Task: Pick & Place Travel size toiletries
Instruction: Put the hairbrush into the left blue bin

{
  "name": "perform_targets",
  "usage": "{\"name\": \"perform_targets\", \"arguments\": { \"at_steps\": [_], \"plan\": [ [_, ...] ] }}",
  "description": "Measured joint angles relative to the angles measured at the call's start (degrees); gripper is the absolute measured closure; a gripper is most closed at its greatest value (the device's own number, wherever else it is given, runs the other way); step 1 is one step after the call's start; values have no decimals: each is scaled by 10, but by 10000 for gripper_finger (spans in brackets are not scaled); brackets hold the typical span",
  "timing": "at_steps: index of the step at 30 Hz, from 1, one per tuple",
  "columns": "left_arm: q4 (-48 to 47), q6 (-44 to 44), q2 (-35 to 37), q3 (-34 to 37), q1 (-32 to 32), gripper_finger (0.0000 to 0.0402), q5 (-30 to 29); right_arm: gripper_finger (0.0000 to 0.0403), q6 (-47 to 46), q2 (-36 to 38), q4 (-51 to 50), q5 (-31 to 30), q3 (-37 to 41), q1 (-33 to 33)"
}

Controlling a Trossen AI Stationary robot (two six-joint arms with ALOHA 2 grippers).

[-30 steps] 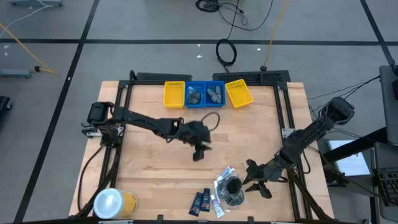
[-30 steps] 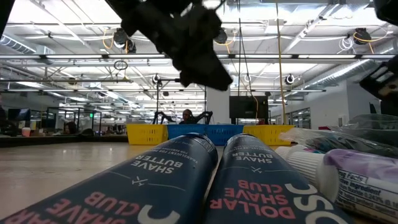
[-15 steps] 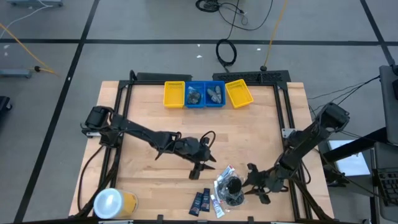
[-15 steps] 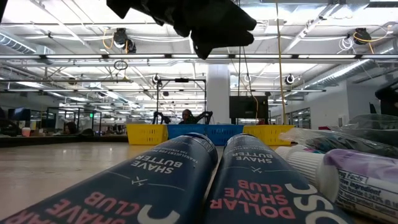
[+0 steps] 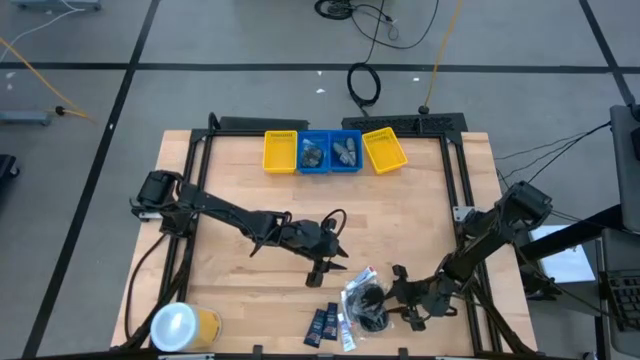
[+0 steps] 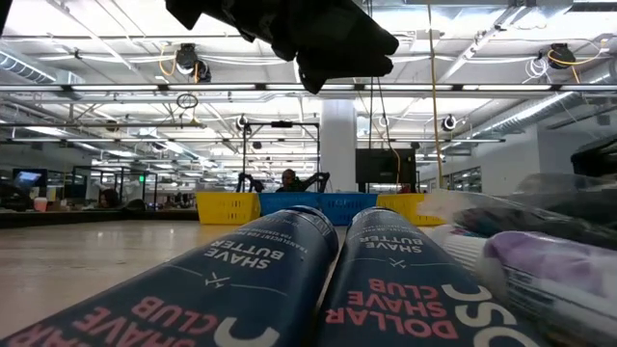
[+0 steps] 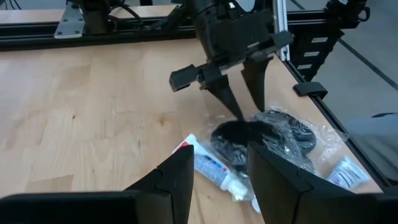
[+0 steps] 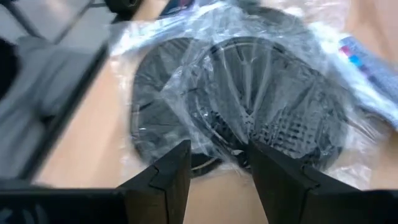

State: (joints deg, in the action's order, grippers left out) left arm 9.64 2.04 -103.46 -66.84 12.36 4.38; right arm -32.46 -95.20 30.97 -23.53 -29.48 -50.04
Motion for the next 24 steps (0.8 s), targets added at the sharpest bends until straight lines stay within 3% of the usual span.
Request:
{"name": "perform_targets", "arguments": {
  "at_steps": [9,18,24],
  "plan": [
    [-4,0,0,0,0,252,0,250,23,-42,-57,-126,-27,1],
    [-5,-1,0,0,0,252,0,252,44,-44,-80,-170,-29,10],
    [-5,-1,0,0,0,252,0,313,17,-43,-105,-177,-30,28]
  ]
}}
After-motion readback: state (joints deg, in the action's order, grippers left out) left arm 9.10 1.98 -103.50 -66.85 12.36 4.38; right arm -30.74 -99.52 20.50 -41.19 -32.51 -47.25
